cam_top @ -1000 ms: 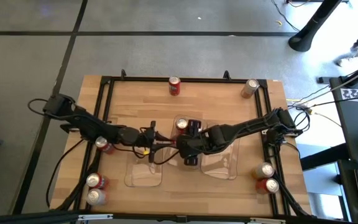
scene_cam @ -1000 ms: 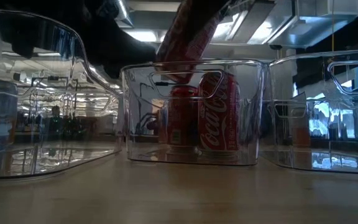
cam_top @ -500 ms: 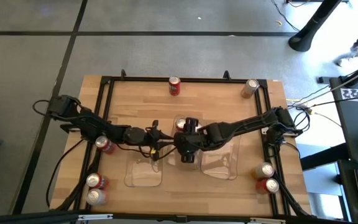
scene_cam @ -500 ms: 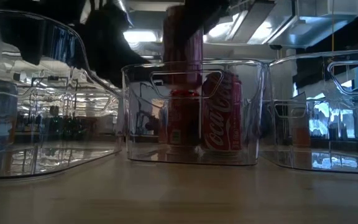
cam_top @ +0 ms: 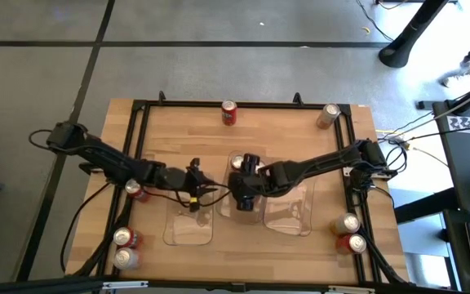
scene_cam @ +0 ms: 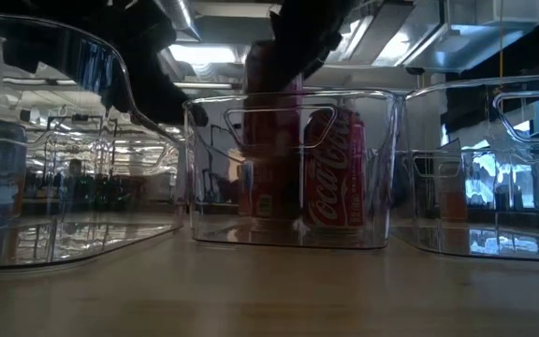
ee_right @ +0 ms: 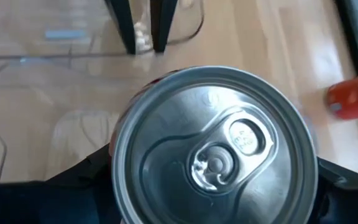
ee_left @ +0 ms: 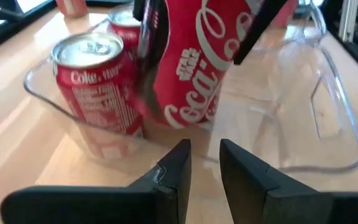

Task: Sort soda cans
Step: Put the red white soda can into the center transparent bin

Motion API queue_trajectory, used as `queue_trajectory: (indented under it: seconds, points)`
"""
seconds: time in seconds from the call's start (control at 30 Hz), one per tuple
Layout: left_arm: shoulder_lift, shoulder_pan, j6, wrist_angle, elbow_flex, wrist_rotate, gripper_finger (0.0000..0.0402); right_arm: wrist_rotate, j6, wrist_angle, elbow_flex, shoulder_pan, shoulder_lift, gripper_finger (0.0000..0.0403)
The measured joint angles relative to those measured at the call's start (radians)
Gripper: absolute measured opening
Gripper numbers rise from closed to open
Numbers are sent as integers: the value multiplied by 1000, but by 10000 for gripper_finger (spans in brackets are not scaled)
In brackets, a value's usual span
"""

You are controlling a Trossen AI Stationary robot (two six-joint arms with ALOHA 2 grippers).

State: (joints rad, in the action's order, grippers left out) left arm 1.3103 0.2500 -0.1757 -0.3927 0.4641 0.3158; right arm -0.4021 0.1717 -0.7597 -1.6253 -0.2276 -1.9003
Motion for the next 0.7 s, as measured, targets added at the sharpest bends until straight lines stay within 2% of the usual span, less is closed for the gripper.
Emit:
queue_trajectory:
  seconds: [0.17, 0.6, 0.7]
  points:
    - [-1, -3, -9, 25, 0, 79, 76, 34, 31, 63, 66, 11, 0, 296]
    - [-1, -1, -9, 8, 0, 80, 76, 170, 57, 279, 220, 81, 0, 296]
    - [-1, -1, -9, 8, 0, 80, 76, 175, 55, 301, 237, 90, 0, 296]
